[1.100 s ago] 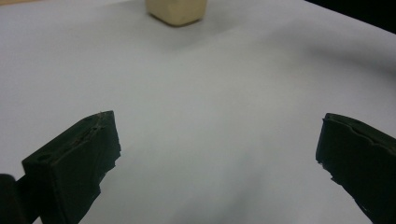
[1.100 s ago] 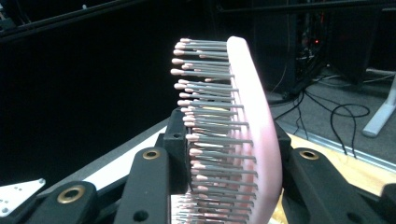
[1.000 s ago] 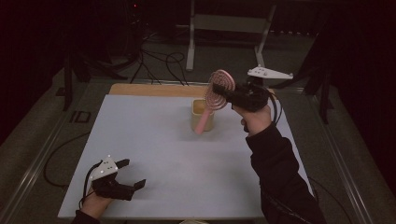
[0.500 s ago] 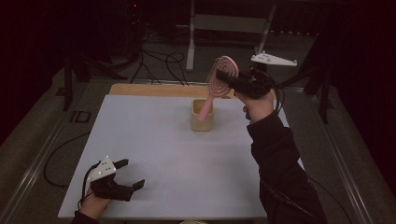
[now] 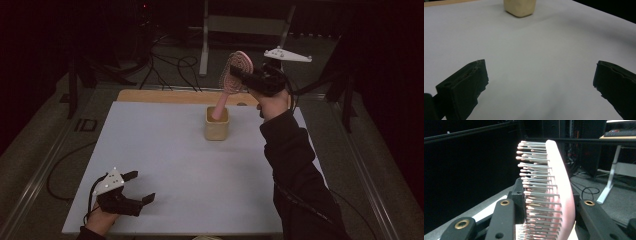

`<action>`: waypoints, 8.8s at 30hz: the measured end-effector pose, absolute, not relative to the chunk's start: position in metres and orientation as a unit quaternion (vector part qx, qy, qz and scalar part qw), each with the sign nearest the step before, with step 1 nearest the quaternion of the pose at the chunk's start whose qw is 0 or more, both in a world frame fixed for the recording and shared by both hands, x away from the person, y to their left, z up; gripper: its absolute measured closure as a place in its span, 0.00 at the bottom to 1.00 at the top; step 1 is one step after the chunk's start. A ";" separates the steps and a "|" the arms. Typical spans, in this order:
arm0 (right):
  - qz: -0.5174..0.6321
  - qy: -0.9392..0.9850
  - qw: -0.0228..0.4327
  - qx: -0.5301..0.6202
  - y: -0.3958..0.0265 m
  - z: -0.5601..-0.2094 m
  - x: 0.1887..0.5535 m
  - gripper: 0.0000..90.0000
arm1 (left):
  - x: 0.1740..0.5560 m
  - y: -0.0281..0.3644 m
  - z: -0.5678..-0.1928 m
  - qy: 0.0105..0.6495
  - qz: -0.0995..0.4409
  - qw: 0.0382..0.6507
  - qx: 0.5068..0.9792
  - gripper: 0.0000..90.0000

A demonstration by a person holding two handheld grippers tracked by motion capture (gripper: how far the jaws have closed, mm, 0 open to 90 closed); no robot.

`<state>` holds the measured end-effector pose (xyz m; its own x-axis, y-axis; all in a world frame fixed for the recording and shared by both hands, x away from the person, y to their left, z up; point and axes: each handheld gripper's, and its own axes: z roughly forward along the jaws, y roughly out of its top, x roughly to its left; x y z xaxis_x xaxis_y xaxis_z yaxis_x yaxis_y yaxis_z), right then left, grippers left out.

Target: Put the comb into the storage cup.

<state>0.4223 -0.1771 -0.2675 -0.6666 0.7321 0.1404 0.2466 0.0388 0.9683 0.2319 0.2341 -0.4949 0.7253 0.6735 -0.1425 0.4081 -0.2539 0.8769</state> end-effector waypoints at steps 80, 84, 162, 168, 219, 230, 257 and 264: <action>0.565 0.700 0.166 0.404 -0.163 -0.394 0.479 0.71 | 0.229 0.233 -0.496 0.340 0.134 0.505 0.782 0.00; 0.565 0.699 0.161 0.407 -0.163 -0.397 0.479 0.71 | 0.230 0.233 -0.496 0.340 0.133 0.504 0.783 0.00; 0.502 0.743 0.162 0.412 -0.181 -0.412 0.471 0.11 | 0.230 0.231 -0.496 0.337 0.130 0.502 0.786 0.00; 0.499 0.745 0.165 0.411 -0.184 -0.412 0.470 0.11 | 0.231 0.230 -0.496 0.337 0.129 0.503 0.785 0.00; 0.490 0.756 0.124 0.415 -0.226 -0.466 0.412 0.11 | 0.230 0.228 -0.496 0.331 0.127 0.500 0.790 0.00; 0.487 0.765 0.114 0.405 -0.234 -0.477 0.388 0.11 | 0.230 0.228 -0.496 0.330 0.128 0.499 0.791 0.00; 0.482 0.785 0.110 0.373 -0.253 -0.497 0.325 0.11 | 0.230 0.227 -0.496 0.329 0.126 0.498 0.793 0.00; 0.474 0.791 0.121 0.367 -0.264 -0.501 0.308 0.11 | 0.230 0.227 -0.496 0.329 0.126 0.498 0.793 0.00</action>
<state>0.3075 -0.2643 -0.5015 -0.7020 0.6948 0.1564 0.4653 0.2812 0.8393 0.2296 0.2270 -0.4962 0.7524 0.6462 -0.1277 0.3959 -0.2888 0.8717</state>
